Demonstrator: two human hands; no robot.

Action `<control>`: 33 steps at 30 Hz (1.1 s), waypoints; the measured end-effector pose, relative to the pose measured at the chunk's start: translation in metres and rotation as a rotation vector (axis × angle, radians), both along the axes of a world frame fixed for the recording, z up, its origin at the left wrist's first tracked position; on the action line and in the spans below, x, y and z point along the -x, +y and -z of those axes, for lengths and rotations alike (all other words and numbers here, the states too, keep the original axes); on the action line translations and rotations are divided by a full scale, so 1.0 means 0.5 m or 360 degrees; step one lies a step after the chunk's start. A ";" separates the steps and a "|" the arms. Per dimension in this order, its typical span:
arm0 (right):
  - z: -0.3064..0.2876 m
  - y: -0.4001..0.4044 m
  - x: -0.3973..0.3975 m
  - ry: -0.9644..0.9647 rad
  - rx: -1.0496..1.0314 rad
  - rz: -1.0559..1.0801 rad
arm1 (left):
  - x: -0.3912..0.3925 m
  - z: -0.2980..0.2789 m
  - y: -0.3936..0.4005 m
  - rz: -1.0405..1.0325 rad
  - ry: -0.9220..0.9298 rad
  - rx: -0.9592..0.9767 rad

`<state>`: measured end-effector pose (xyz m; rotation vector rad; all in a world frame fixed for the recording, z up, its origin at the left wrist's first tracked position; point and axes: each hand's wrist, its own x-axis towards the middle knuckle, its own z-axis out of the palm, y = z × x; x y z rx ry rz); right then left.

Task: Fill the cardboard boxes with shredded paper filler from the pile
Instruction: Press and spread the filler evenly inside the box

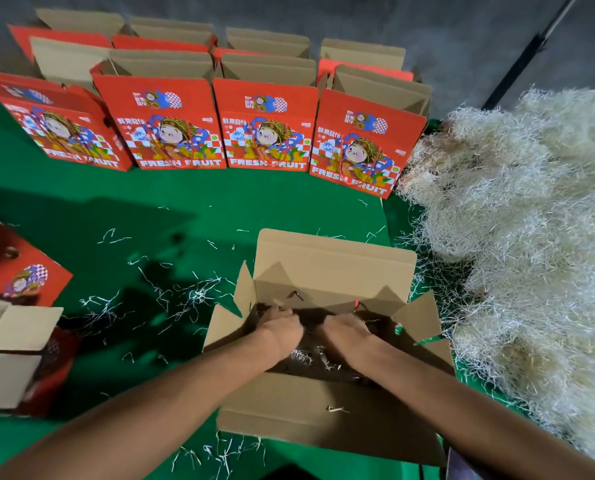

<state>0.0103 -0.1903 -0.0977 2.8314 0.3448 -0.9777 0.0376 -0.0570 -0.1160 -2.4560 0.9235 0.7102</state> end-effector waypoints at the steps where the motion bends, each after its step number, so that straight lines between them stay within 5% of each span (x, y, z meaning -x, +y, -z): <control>1: 0.006 0.013 0.000 0.0119 -0.0205 0.0077 | 0.001 0.001 -0.002 -0.0033 0.0028 -0.0011; 4: 0.038 0.027 0.009 0.0565 -0.0609 0.0037 | 0.000 0.006 0.008 -0.0159 0.0224 -0.0134; 11: 0.075 -0.019 0.027 0.0791 -0.0442 -0.0003 | -0.004 0.048 0.016 0.0002 0.0223 -0.0418; 21: 0.045 -0.063 0.057 0.0286 0.0048 -0.0196 | -0.007 0.047 0.023 -0.0006 0.0199 -0.0524; 27: 0.038 -0.029 0.018 -0.0170 0.0020 -0.0002 | 0.011 -0.014 -0.009 0.0122 0.0145 0.0172; 33: 0.082 -0.050 0.022 0.0044 -0.0445 0.0524 | 0.018 0.018 -0.019 0.0106 0.0340 0.0327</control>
